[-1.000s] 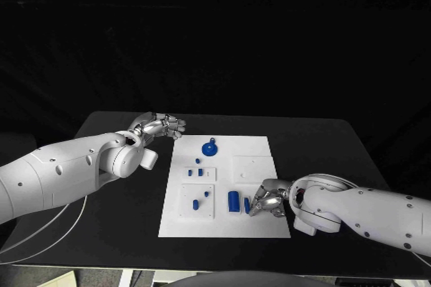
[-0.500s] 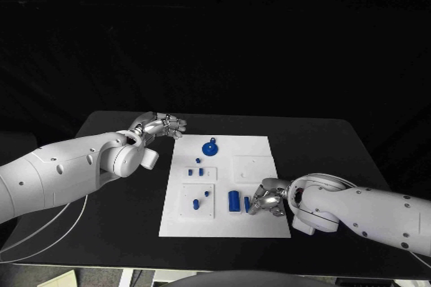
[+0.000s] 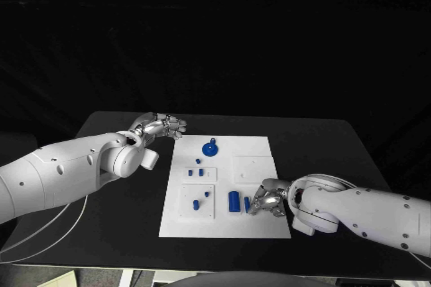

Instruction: Assemble the parts on the task board

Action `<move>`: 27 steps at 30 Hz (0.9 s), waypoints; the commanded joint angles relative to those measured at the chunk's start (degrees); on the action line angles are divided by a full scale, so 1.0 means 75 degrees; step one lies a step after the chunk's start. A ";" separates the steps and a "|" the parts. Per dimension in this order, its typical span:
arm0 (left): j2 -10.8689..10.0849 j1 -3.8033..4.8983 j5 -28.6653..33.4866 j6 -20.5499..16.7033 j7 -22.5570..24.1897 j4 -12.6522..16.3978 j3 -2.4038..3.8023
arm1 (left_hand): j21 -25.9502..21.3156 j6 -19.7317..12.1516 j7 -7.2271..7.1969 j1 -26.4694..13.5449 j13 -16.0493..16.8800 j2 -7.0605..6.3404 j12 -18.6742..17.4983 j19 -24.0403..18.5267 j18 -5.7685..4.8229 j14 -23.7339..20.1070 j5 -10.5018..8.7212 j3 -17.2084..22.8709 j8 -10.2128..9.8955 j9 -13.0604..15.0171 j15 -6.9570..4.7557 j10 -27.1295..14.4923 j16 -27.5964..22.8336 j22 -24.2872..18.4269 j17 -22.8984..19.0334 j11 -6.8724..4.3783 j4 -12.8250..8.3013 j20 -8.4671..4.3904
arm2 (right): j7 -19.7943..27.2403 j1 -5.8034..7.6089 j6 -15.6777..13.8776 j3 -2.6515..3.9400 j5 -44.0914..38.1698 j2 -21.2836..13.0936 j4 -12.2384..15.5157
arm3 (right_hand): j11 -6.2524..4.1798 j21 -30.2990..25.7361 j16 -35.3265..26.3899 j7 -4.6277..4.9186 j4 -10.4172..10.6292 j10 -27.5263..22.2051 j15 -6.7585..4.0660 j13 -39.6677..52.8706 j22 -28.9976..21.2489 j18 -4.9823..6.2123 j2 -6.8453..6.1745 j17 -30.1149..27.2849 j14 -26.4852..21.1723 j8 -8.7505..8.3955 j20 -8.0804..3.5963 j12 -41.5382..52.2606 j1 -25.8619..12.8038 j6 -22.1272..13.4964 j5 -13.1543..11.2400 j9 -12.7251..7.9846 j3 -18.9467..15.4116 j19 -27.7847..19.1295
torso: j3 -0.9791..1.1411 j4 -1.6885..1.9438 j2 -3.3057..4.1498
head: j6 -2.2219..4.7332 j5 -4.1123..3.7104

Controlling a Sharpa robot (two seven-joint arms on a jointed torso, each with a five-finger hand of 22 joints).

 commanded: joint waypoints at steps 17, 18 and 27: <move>0.0021 0.0009 0.0034 0.0123 0.0027 0.0005 0.0006 | -0.0032 -0.0063 0.0017 -0.0031 -0.0011 -0.0004 0.0006 0.0042 0.0108 0.0034 0.0030 0.0002 0.0029 -0.0012 0.0003 0.0027 -0.0063 0.0014 0.0018 0.0005 0.0030 0.0006 | -0.0083 -0.0051 0.0075 0.0000 -0.0170 0.0199 -0.0177 | -0.0065 -0.0007 -0.0035 0.0007 -0.0031 0.0107 -0.0057 0.0011 0.0078 0.0659 -0.0027 0.0012 0.0001 -0.0035 0.0014 0.0031 -0.0058 0.0044 -0.0022 0.0002 0.0104 0.0004 | -0.0003 0.0002 0.0003 | -0.0045 -0.0001; 0.0027 0.0009 0.0034 0.0123 0.0027 0.0005 0.0006 | -0.0032 -0.0063 0.0017 -0.0031 -0.0011 -0.0004 0.0006 0.0042 0.0108 0.0034 0.0030 0.0002 0.0029 -0.0012 0.0003 0.0027 -0.0064 0.0014 0.0018 0.0005 0.0030 0.0006 | -0.0080 -0.0052 0.0080 0.0000 -0.0170 0.0214 -0.0184 | -0.0065 -0.0006 -0.0035 0.0007 -0.0032 0.0111 -0.0057 0.0016 0.0078 0.0659 -0.0025 0.0012 0.0002 -0.0035 0.0014 0.0036 -0.0057 0.0045 -0.0022 0.0002 0.0108 0.0004 | -0.0003 0.0001 0.0002 | -0.0046 0.0001; 0.0027 0.0009 0.0034 0.0126 0.0024 -0.0001 0.0006 | -0.0036 -0.0064 0.0017 -0.0031 -0.0012 -0.0003 0.0006 0.0042 0.0108 0.0035 0.0030 0.0002 0.0030 -0.0013 0.0003 0.0027 -0.0070 0.0018 0.0025 0.0006 0.0033 0.0006 | -0.0133 -0.0076 0.0104 0.0000 -0.0170 0.0237 -0.0195 | -0.0064 -0.0004 -0.0035 0.0008 -0.0052 0.0112 -0.0057 0.0018 0.0080 0.0659 -0.0027 0.0013 0.0001 -0.0036 0.0012 0.0037 -0.0051 0.0044 -0.0021 0.0003 0.0129 0.0004 | -0.0001 0.0004 -0.0003 | -0.0063 -0.0001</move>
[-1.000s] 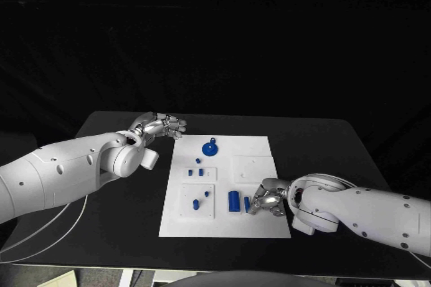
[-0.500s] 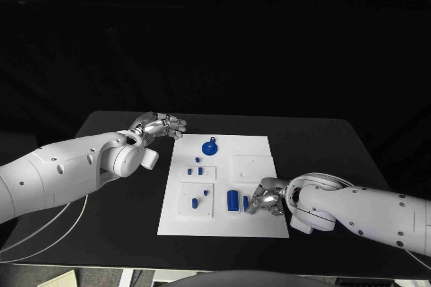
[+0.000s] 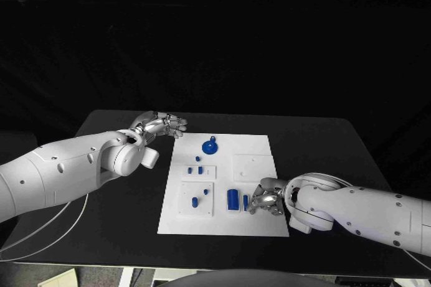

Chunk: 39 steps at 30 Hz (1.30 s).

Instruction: Assemble the parts on the task board

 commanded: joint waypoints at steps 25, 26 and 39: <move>0.0026 0.0008 0.0129 0.0071 0.0083 0.0031 0.0009 | -0.0045 -0.0042 -0.0007 -0.0042 -0.0015 -0.0003 0.0004 0.0044 0.0107 0.0038 0.0030 -0.0003 0.0031 -0.0011 0.0005 0.0024 -0.0043 0.0023 0.0027 0.0008 0.0044 0.0009 | 0.1834 0.0259 -0.0656 0.0548 0.1253 -0.0331 -0.0395 | 0.0246 -0.0115 -0.0114 0.0333 0.0057 -0.0554 0.0211 -0.0281 0.0043 0.0659 -0.1036 0.0006 -0.0057 -0.0421 -0.0104 -0.0432 -0.0410 -0.0927 0.0062 -0.0088 -0.0627 -0.0080 | -0.0005 -0.0051 -0.0051 | 0.0293 -0.0060; 0.0033 0.0009 0.0129 0.0078 0.0090 0.0014 0.0010 | -0.0045 -0.0042 -0.0007 -0.0043 -0.0016 -0.0002 0.0004 0.0044 0.0107 0.0038 0.0031 -0.0003 0.0031 -0.0011 0.0005 0.0024 -0.0043 0.0023 0.0028 0.0008 0.0045 0.0009 | 0.2106 0.0328 -0.0733 0.0554 0.1466 -0.0298 -0.0598 | 0.0250 -0.0128 -0.0124 0.0336 0.0043 -0.0595 0.0215 -0.0304 0.0044 0.0659 -0.1004 0.0009 -0.0065 -0.0416 -0.0117 -0.0459 -0.0403 -0.0945 0.0099 -0.0070 -0.0717 -0.0098 | -0.0009 -0.0064 -0.0071 | 0.0324 -0.0059; 0.0232 0.0042 0.0226 0.0134 0.0326 -0.0582 0.0015 | -0.0099 -0.0041 -0.0007 -0.0032 -0.0024 0.0024 0.0006 0.0002 0.0102 -0.0052 0.0040 -0.0002 0.0041 -0.0015 0.0045 0.0025 -0.0154 0.0033 0.0033 0.0007 0.0025 0.0035 | 0.4415 0.0605 -0.1140 0.0965 0.3539 0.0610 -0.3350 | 0.0337 -0.0719 -0.0715 0.0412 -0.0580 -0.1300 0.0306 -0.0690 -0.0121 0.0652 -0.0381 -0.0225 -0.0602 -0.0409 0.0102 -0.1019 -0.0190 -0.1114 0.0787 0.0039 -0.1418 -0.0787 | -0.0035 -0.0092 -0.0325 | 0.1029 -0.0141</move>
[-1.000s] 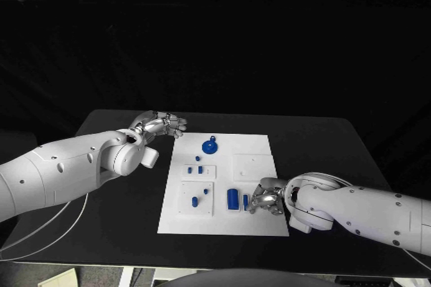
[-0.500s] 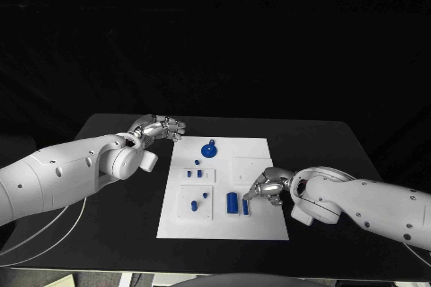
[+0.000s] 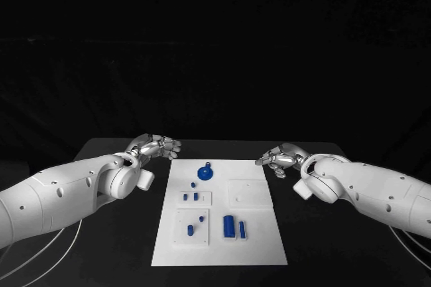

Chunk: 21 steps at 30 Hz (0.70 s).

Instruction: Assemble the parts on the task board

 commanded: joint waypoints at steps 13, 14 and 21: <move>0.0300 0.0113 0.0957 0.0675 0.0939 -0.0653 0.0025 | -0.1068 -0.0678 -0.0091 -0.0061 -0.0572 -0.0093 -0.0052 -0.1410 -0.0224 -0.2006 -0.0273 -0.0141 -0.0206 -0.0152 0.0540 -0.1644 -0.1402 -0.0221 -0.0556 0.0162 -0.0282 0.0578 | 0.2111 -0.0115 0.0281 0.0584 0.2953 0.1277 -0.1961 | 0.1161 -0.4613 -0.4806 0.0516 -0.0149 -0.1726 0.2048 -0.5567 -0.2474 -0.0159 0.0381 -0.3111 -0.3650 -0.0262 0.1737 -0.5771 0.0514 -0.0851 0.0723 -0.0285 0.0125 -0.4428 | 0.0057 0.0015 -0.0221 | 0.0791 0.0042; 0.0312 0.0113 0.0986 0.0691 0.0953 -0.0678 0.0026 | -0.1153 -0.0737 -0.0105 -0.0089 -0.0596 -0.0126 -0.0058 -0.1526 -0.0271 -0.2096 -0.0290 -0.0170 -0.0227 -0.0162 0.0549 -0.1688 -0.1463 -0.0237 -0.0591 0.0143 -0.0272 0.0598 | 0.2139 -0.0122 0.0322 0.0599 0.2953 0.1322 -0.2023 | 0.1144 -0.4811 -0.5109 0.0486 -0.0105 -0.1547 0.2063 -0.6054 -0.2638 -0.0135 0.0394 -0.3411 -0.3657 -0.0248 0.1819 -0.6077 0.0599 -0.0870 0.0715 -0.0356 0.0000 -0.4483 | 0.0075 0.0016 -0.0222 | 0.0835 0.0050; 0.0533 0.0109 0.1058 0.0556 0.1016 -0.0932 0.0028 | -0.1675 -0.1571 -0.0480 -0.0982 -0.0676 -0.0920 -0.0071 -0.2342 -0.0285 -0.2820 -0.0329 -0.0216 -0.0521 -0.0205 0.0613 -0.2629 -0.1830 -0.0282 -0.0761 -0.0018 0.0587 0.0925 | 0.2190 -0.0422 0.0642 0.0683 0.3061 0.1510 -0.2473 | 0.1073 -0.5258 -0.5723 0.0260 -0.0113 -0.1156 0.2058 -0.7199 -0.2880 -0.0109 0.0589 -0.4068 -0.3715 -0.0149 0.2047 -0.6847 0.0507 -0.0865 0.0524 -0.0618 -0.0559 -0.4885 | 0.0157 0.0038 -0.0200 | 0.0977 0.0083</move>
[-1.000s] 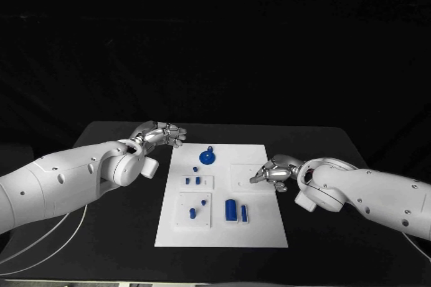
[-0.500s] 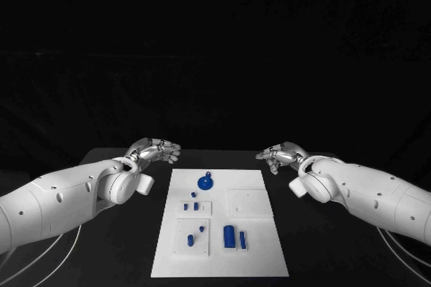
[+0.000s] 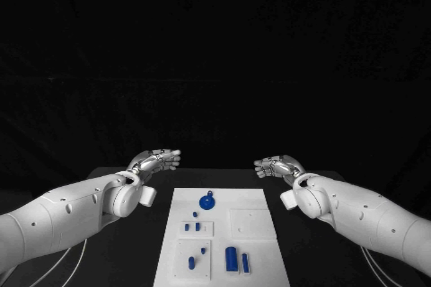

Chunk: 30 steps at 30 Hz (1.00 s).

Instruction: Assemble the parts on the task board

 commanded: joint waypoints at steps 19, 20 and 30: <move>-0.0381 -0.0733 0.0300 -0.2661 0.0713 0.2244 0.0603 | -0.3135 -0.5088 -0.0885 -0.6906 -0.0499 0.1552 -0.0471 -0.3221 -0.0056 -0.5138 -0.0420 -0.3278 -0.1861 -0.3415 -0.1162 -0.6719 -0.1474 -0.9379 -0.4205 -0.0912 0.1289 -0.0653 | 0.1007 -0.0181 -0.2147 -0.0123 0.1353 -0.0940 0.2594 | -0.1117 -0.2298 -0.3238 -0.1211 0.2202 -0.7243 -0.1295 -0.2099 -0.7076 -0.1125 0.0450 -0.3270 -0.5836 -0.1213 -0.1306 -0.1469 -0.6748 -0.6463 -0.1709 -0.4571 -0.3707 -0.4705 | 0.0176 -0.0049 -0.0180 | -0.0395 -0.0081; -0.0420 -0.0797 0.0323 -0.2895 0.0774 0.2446 0.0656 | -0.3135 -0.5088 -0.0885 -0.6906 -0.0499 0.1552 -0.0471 -0.3221 -0.0056 -0.5138 -0.0420 -0.3278 -0.1861 -0.3415 -0.1162 -0.6719 -0.1474 -0.9379 -0.4205 -0.0912 0.1289 -0.0653 | 0.1094 -0.0190 -0.2342 -0.0134 0.1469 -0.1026 0.2831 | -0.1117 -0.2298 -0.3238 -0.1211 0.2202 -0.7243 -0.1295 -0.2099 -0.7076 -0.1125 0.0450 -0.3270 -0.5836 -0.1213 -0.1306 -0.1469 -0.6748 -0.6463 -0.1709 -0.4571 -0.3707 -0.4705 | 0.0176 -0.0049 -0.0180 | -0.0395 -0.0081; -0.0674 -0.1223 0.0476 -0.4443 0.1177 0.3781 0.1007 | -0.3135 -0.5088 -0.0885 -0.6906 -0.0499 0.1552 -0.0471 -0.3221 -0.0056 -0.5138 -0.0420 -0.3278 -0.1861 -0.3415 -0.1162 -0.6719 -0.1474 -0.9379 -0.4205 -0.0912 0.1289 -0.0653 | 0.1847 -0.0276 -0.4029 -0.0231 0.2472 -0.1767 0.4883 | -0.1117 -0.2298 -0.3238 -0.1211 0.2202 -0.7243 -0.1295 -0.2099 -0.7076 -0.1125 0.0450 -0.3270 -0.5836 -0.1213 -0.1306 -0.1469 -0.6748 -0.6463 -0.1709 -0.4571 -0.3707 -0.4705 | 0.0176 -0.0049 -0.0180 | -0.0395 -0.0081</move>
